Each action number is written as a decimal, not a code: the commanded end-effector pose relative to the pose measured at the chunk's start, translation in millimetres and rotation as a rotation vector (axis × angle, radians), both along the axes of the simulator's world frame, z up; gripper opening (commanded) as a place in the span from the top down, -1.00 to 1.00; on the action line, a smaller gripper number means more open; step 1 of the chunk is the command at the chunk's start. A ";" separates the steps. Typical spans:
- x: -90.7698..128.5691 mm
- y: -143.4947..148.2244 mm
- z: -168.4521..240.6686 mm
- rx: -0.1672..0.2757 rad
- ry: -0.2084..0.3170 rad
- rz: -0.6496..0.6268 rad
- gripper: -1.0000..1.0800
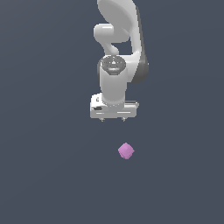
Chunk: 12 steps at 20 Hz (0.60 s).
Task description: Pick up the object and move it to a goal position.
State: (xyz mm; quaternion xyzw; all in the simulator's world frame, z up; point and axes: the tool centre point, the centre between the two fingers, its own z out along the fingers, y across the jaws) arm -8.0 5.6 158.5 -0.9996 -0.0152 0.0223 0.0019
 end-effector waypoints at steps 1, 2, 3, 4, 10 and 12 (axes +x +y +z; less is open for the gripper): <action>0.0 0.0 0.0 0.000 0.000 0.000 -0.92; 0.2 0.0 0.1 -0.001 -0.001 0.000 -0.92; 0.8 -0.2 0.4 -0.002 -0.002 -0.001 -0.92; 1.7 -0.4 1.0 -0.005 -0.005 -0.001 -0.92; 8.4 -1.4 4.5 -0.025 -0.025 -0.004 -0.92; 7.8 -1.3 4.3 -0.024 -0.024 -0.004 -0.92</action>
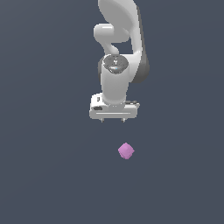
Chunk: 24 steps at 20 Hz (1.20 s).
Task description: Pick up the object and move it to a goal position.
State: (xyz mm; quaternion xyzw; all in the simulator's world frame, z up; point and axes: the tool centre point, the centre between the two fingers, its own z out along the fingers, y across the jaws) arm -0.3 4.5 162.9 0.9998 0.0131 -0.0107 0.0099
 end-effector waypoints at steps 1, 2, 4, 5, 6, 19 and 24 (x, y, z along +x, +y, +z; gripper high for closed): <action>-0.2 -0.4 0.0 0.000 0.000 -0.002 -0.92; -0.2 -0.4 0.0 0.000 0.000 -0.002 -0.92; 0.8 0.1 -0.3 -0.001 0.000 0.003 -0.92; 1.6 0.5 -0.8 -0.001 0.000 0.008 -0.92; 2.7 1.2 -1.3 -0.001 0.000 0.015 -0.92; 38.9 23.3 -22.7 0.001 -0.001 0.253 -0.92; 61.2 38.7 -39.0 0.007 -0.003 0.411 -0.92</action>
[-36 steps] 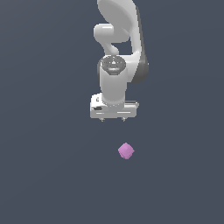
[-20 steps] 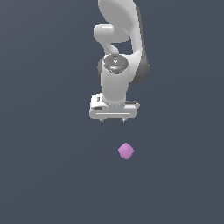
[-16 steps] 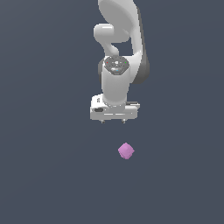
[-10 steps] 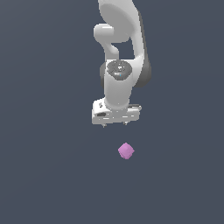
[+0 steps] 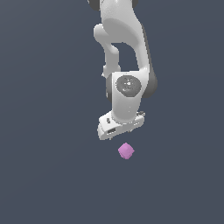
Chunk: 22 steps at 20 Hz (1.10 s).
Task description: Pick up the object and move it to a goal position.
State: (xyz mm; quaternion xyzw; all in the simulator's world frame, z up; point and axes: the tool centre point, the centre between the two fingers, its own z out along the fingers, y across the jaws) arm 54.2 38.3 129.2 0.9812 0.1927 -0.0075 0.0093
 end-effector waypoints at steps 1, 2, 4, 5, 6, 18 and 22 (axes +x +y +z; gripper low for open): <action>10.8 7.9 -8.6 0.004 -0.001 0.080 -0.92; 14.7 10.7 -11.9 0.006 -0.001 0.109 -0.92; 21.5 15.9 -17.9 0.009 -0.002 0.162 -0.92; 24.5 18.2 -20.6 0.010 -0.003 0.185 -0.92; 27.3 20.3 -23.2 0.012 -0.003 0.207 -0.92; 43.5 32.9 -39.5 0.023 -0.007 0.341 -0.92; 42.9 32.6 -41.1 0.022 -0.007 0.337 -0.92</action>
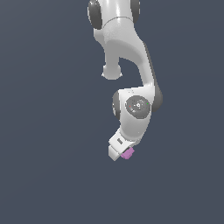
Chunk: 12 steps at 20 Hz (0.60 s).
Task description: Pick up the object and move it to a goal position.
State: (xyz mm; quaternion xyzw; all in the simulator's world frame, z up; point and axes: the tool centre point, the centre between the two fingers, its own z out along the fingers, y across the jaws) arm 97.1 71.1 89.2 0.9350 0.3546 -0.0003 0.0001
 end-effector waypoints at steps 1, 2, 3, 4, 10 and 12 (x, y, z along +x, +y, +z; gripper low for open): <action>-0.1 -0.3 -3.4 0.000 0.000 0.000 -0.92; -0.1 0.0 -6.4 0.000 0.000 0.001 -0.92; -0.1 -0.3 -10.3 0.000 0.000 0.001 -0.92; -0.2 0.1 -14.9 0.000 0.000 0.002 -0.92; -1.0 0.4 -46.3 0.000 0.000 0.005 -0.92; -0.6 0.2 -50.5 0.000 0.000 0.005 -0.92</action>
